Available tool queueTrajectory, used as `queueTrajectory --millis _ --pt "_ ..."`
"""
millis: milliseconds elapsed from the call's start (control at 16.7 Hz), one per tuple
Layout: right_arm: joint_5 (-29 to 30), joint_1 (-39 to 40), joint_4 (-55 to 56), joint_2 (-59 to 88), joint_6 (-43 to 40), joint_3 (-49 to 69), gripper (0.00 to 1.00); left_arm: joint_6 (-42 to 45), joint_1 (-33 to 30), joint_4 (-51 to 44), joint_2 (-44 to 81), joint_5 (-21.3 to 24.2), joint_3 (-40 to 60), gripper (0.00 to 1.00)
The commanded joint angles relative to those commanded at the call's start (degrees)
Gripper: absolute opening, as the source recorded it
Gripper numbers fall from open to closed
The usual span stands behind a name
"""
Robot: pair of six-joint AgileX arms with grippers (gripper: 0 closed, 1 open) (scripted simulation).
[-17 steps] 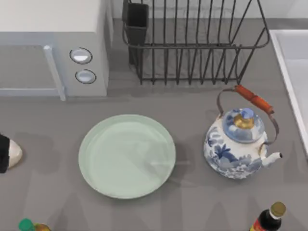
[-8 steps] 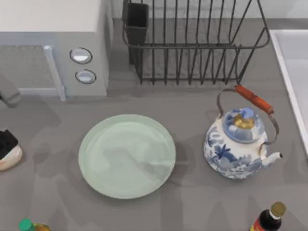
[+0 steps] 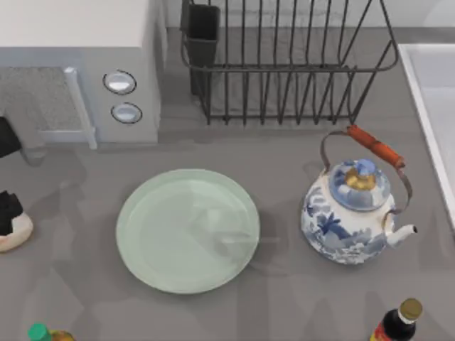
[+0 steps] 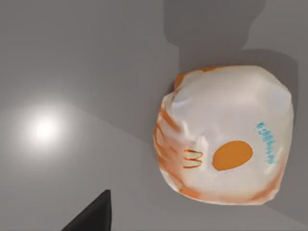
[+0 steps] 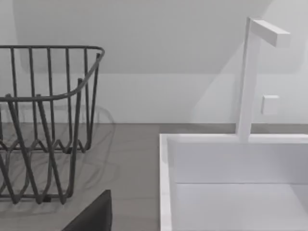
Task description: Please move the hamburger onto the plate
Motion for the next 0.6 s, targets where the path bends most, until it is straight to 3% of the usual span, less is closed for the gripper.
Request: queueTrajectory --millis 600 --pt "0.0 0.0 0.0 0.0 0.0 0.0 1.0 0.86 0.64 4.61 0.94 0.0 -4.07 1.0"
